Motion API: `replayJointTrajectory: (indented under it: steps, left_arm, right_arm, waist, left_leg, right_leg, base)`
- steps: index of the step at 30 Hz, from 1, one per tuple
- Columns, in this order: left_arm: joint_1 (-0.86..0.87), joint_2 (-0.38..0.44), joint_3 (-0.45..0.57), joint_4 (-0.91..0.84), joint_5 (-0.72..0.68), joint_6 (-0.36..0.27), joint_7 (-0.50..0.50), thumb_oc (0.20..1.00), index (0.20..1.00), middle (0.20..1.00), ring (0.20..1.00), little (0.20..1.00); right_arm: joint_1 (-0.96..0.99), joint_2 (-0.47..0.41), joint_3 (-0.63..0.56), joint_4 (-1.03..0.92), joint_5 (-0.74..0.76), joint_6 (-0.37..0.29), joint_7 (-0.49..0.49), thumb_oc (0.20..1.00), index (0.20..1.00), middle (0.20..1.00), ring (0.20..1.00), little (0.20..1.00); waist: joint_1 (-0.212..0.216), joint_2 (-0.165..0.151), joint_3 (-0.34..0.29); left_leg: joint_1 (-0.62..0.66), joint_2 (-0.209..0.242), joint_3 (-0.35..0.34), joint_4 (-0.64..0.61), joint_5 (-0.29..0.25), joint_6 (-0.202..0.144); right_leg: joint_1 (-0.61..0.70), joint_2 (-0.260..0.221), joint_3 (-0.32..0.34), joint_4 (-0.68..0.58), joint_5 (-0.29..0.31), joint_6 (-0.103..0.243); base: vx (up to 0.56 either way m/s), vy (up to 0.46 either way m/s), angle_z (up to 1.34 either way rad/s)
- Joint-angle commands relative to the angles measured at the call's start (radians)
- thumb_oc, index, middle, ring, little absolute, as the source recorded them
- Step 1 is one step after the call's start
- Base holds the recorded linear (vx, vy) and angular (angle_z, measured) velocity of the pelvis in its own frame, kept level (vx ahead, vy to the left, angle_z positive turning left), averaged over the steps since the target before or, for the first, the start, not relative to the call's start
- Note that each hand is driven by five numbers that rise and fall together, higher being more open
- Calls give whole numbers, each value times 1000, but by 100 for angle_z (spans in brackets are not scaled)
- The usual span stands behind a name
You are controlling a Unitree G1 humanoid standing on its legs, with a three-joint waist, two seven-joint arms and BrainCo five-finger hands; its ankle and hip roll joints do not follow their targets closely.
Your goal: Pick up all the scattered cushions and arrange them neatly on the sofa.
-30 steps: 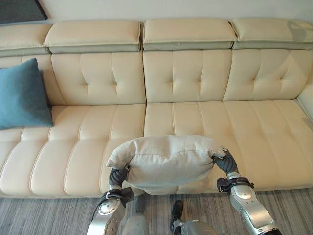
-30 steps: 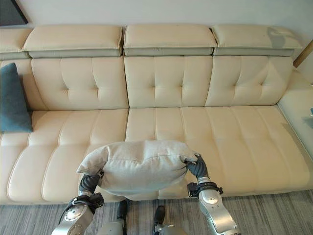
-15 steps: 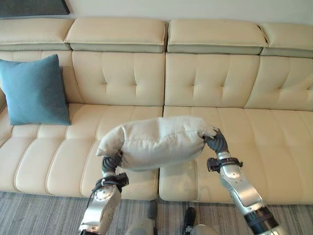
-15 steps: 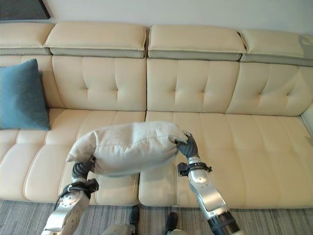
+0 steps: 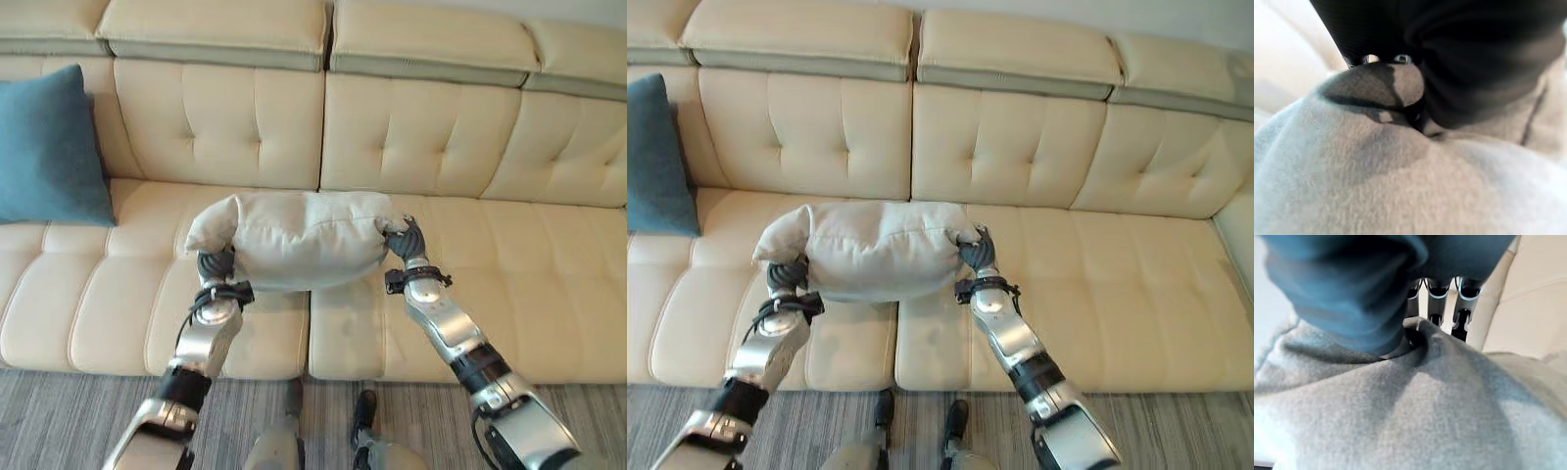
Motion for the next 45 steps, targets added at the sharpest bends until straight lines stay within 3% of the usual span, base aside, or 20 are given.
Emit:
replayJointTrajectory:
  steps: [1, 2, 3, 4, 5, 6, 7, 8, 10, 13, 17, 18, 19, 20, 21, 25, 29, 34, 40, 45]
  left_arm:
    - [-254, 37, -91, 2, 102, -104, 6, 200, 200, 200, 200, 200]
    - [-279, 35, -105, 37, 100, -100, 9, 200, 200, 200, 200, 200]
    - [-324, 29, -132, 132, 93, -83, 3, 482, 482, 482, 482, 482]
    - [-348, 27, -145, 186, 86, -75, -3, 1000, 1000, 1000, 1000, 1000]
    - [-352, 28, -146, 190, 85, -77, -4, 1000, 1000, 1000, 1000, 1000]
    - [-391, 30, -167, 268, 74, -62, -19, 1000, 1000, 1000, 1000, 1000]
    - [-450, 43, -192, 355, 62, -54, -42, 1000, 1000, 1000, 1000, 1000]
    - [-565, 51, -226, 548, -18, -38, -111, 1000, 1000, 1000, 1000, 1000]
    - [-677, 66, -239, 724, -118, -21, -188, 1000, 1000, 1000, 1000, 1000]
    - [-770, 88, -234, 831, -254, -6, -243, 1000, 1000, 1000, 1000, 1000]
    - [-825, 136, -206, 850, -349, -11, -254, 1000, 1000, 1000, 1000, 1000]
    - [-825, 140, -150, 768, -476, -67, -218, 1000, 1000, 1000, 1000, 1000]
    - [-823, 139, -151, 765, -476, -67, -216, 1000, 1000, 1000, 1000, 1000]
    - [-796, 146, -94, 679, -558, -114, -188, 1000, 1000, 1000, 1000, 1000]
    - [-790, 145, -94, 674, -558, -114, -184, 1000, 1000, 1000, 1000, 1000]
    - [-631, 124, 36, 421, -641, -218, -121, 1000, 1000, 1000, 1000, 1000]
    - [-464, 158, 63, 303, -486, -179, -106, 1000, 1000, 1000, 1000, 1000]
    - [66, 138, 200, -14, -109, -99, -172, 1000, 1000, 1000, 1000, 1000]
    - [347, 58, 311, -87, 22, -33, -234, 1000, 1000, 1000, 1000, 1000]
    - [513, -34, 321, -63, 118, 19, -308, 1000, 1000, 1000, 1000, 1000]
  right_arm:
    - [-204, 75, 42, -20, 5, -78, -14, 200, 200, 200, 200, 200]
    - [-220, 79, 48, 23, 2, -71, -17, 200, 200, 200, 200, 200]
    - [-246, 89, 59, 111, 2, -52, -19, 200, 200, 200, 200, 200]
    - [-254, 94, 65, 166, 5, -41, -17, 200, 200, 200, 200, 200]
    - [-257, 94, 64, 169, 5, -43, -16, 420, 420, 420, 420, 420]
    - [-276, 94, 73, 249, 7, -26, -1, 887, 887, 887, 887, 887]
    - [-313, 82, 90, 338, -2, -8, 14, 1000, 1000, 1000, 1000, 1000]
    - [-409, 50, 112, 515, -23, 30, 56, 1000, 1000, 1000, 1000, 1000]
    - [-512, 10, 139, 697, -56, 68, 107, 1000, 1000, 1000, 1000, 1000]
    - [-618, -52, 171, 871, -96, 127, 155, 1000, 1000, 1000, 1000, 1000]
    - [-695, -145, 150, 913, -93, 135, 136, 1000, 1000, 1000, 1000, 1000]
    - [-672, -181, 31, 840, 57, 96, 58, 1000, 1000, 1000, 1000, 1000]
    - [-669, -182, 31, 836, 58, 97, 55, 1000, 1000, 1000, 1000, 1000]
    - [-609, -193, -70, 743, 193, 38, -12, 1000, 1000, 1000, 1000, 1000]
    - [-603, -192, -71, 736, 194, 40, -16, 1000, 1000, 1000, 1000, 1000]
    - [-447, -200, -267, 478, 325, -98, -139, 1000, 1000, 1000, 1000, 1000]
    - [-290, -225, -313, 385, 309, -128, -112, 1000, 1000, 1000, 1000, 1000]
    - [113, -221, -347, 142, 71, -73, 19, 1000, 1000, 1000, 1000, 1000]
    - [360, -200, -425, 55, 2, -36, 134, 1000, 1000, 1000, 1000, 1000]
    - [558, -146, -443, 10, -97, -5, 213, 1000, 1000, 1000, 1000, 1000]
  waist:
    - [15, -2, 45]
    - [15, -5, 51]
    - [11, -10, 59]
    - [9, -13, 61]
    - [10, -14, 62]
    - [9, -17, 66]
    - [8, -18, 66]
    - [3, -21, 67]
    - [1, -24, 67]
    - [-1, -22, 58]
    - [-9, -16, 55]
    - [-17, -2, 57]
    - [-16, -3, 56]
    - [-24, 8, 55]
    - [-23, 7, 52]
    - [-32, 26, 34]
    - [-35, 35, 17]
    - [-37, 44, -5]
    - [-38, 44, -28]
    - [-47, 52, -37]
  left_leg:
    - [53, -8, 28, -8, -129, -44]
    - [47, -9, 29, -8, -127, -45]
    - [41, -8, 30, -8, -123, -46]
    - [41, -8, 33, -8, -123, -45]
    - [41, -8, 34, -8, -124, -45]
    - [48, -7, 36, -8, -126, -44]
    - [45, -6, 37, -8, -124, -44]
    - [55, -5, 39, -8, -126, -44]
    - [59, -4, 42, -8, -125, -45]
    - [61, -2, 40, -8, -123, -45]
    - [69, -1, 42, -8, -123, -46]
    - [78, -1, 43, -8, -131, -46]
    - [76, -2, 43, -8, -128, -45]
    - [83, -3, 43, -8, -137, -44]
    - [80, -3, 44, -8, -133, -43]
    - [101, -6, 46, -8, -148, -36]
    - [127, -7, 47, -8, -156, -34]
    - [179, -7, 50, -8, -175, -27]
    - [196, -3, 48, -8, -177, -26]
    - [216, 5, 43, -8, -174, -32]
  right_leg:
    - [88, -65, 12, -5, -123, 117]
    - [81, -67, 12, -5, -120, 118]
    - [75, -67, 11, -5, -111, 123]
    - [74, -67, 11, -5, -107, 126]
    - [74, -68, 12, -5, -107, 126]
    - [77, -68, 12, -5, -105, 129]
    - [74, -69, 10, -5, -102, 131]
    - [81, -69, 10, -5, -97, 134]
    - [81, -68, 11, -5, -88, 139]
    - [80, -67, 15, -5, -83, 143]
    - [84, -65, 20, -5, -82, 146]
    - [89, -64, 23, -5, -89, 146]
    - [87, -64, 23, -5, -87, 145]
    - [90, -64, 24, -5, -95, 145]
    - [87, -65, 24, -5, -93, 144]
    - [102, -68, 25, -5, -113, 136]
    - [129, -71, 19, -5, -125, 130]
    - [178, -73, 19, -5, -150, 122]
    - [197, -72, 11, -5, -164, 115]
    - [222, -61, 9, -5, -182, 103]
  base:
    - [9, 78, 0]
    - [-1, 55, -5]
    - [-8, 50, -6]
    - [-10, 36, -5]
    - [-1, 20, -4]
    - [-8, 20, -5]
    - [-15, 35, -6]
    - [-20, 27, -5]
    - [-30, 16, -6]
    - [-10, 4, -2]
    - [0, 0, 0]
    - [9, 27, -3]
    - [30, 29, -3]
    - [0, 0, 0]
    - [33, 15, 0]
    - [38, -5, -6]
    - [50, -22, -10]
    - [50, -32, -6]
    - [6, -51, -2]
    - [-52, -100, 6]
